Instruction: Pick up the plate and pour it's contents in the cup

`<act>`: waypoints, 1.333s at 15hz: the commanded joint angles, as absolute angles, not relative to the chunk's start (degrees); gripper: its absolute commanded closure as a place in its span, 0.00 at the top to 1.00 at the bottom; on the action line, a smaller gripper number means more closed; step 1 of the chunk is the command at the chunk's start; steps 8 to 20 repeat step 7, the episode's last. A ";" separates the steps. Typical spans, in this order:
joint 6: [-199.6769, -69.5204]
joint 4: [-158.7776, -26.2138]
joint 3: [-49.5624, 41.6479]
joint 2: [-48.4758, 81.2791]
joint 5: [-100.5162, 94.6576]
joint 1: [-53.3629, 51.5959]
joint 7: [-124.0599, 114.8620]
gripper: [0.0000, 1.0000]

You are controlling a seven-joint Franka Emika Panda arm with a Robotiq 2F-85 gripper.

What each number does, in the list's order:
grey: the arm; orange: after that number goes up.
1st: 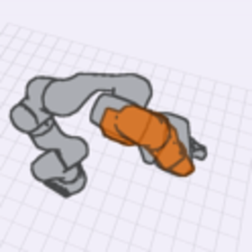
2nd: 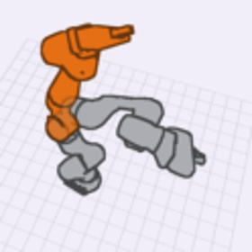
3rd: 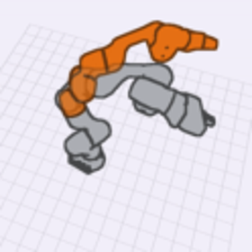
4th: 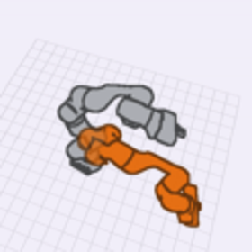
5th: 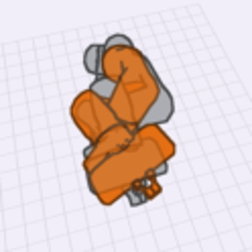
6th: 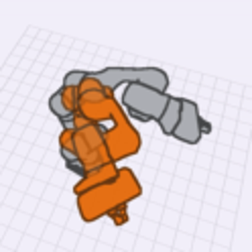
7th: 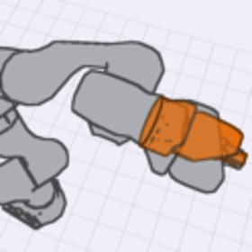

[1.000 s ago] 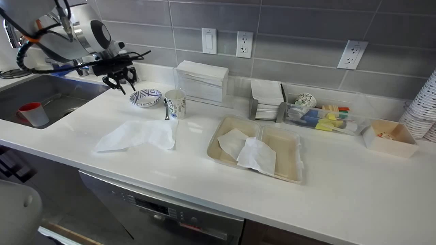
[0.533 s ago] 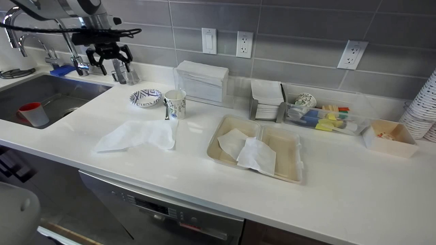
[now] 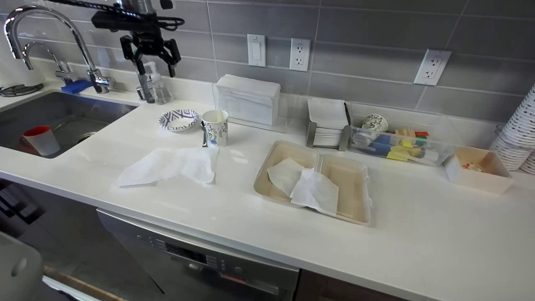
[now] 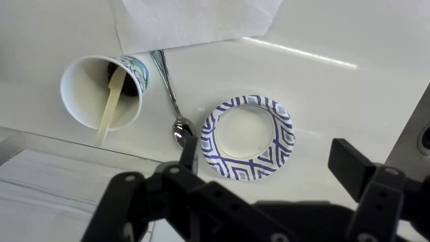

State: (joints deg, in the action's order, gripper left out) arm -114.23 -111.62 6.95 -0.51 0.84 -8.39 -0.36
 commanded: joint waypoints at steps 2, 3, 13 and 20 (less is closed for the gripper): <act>-114.06 -112.13 7.46 -0.99 0.92 -8.22 -1.06 1.00; -114.07 -112.38 7.51 -0.99 0.93 -8.29 -1.17 1.00; -114.07 -112.63 7.52 -0.98 0.93 -8.30 -1.23 1.00; -114.07 -112.63 7.52 -0.98 0.93 -8.30 -1.23 1.00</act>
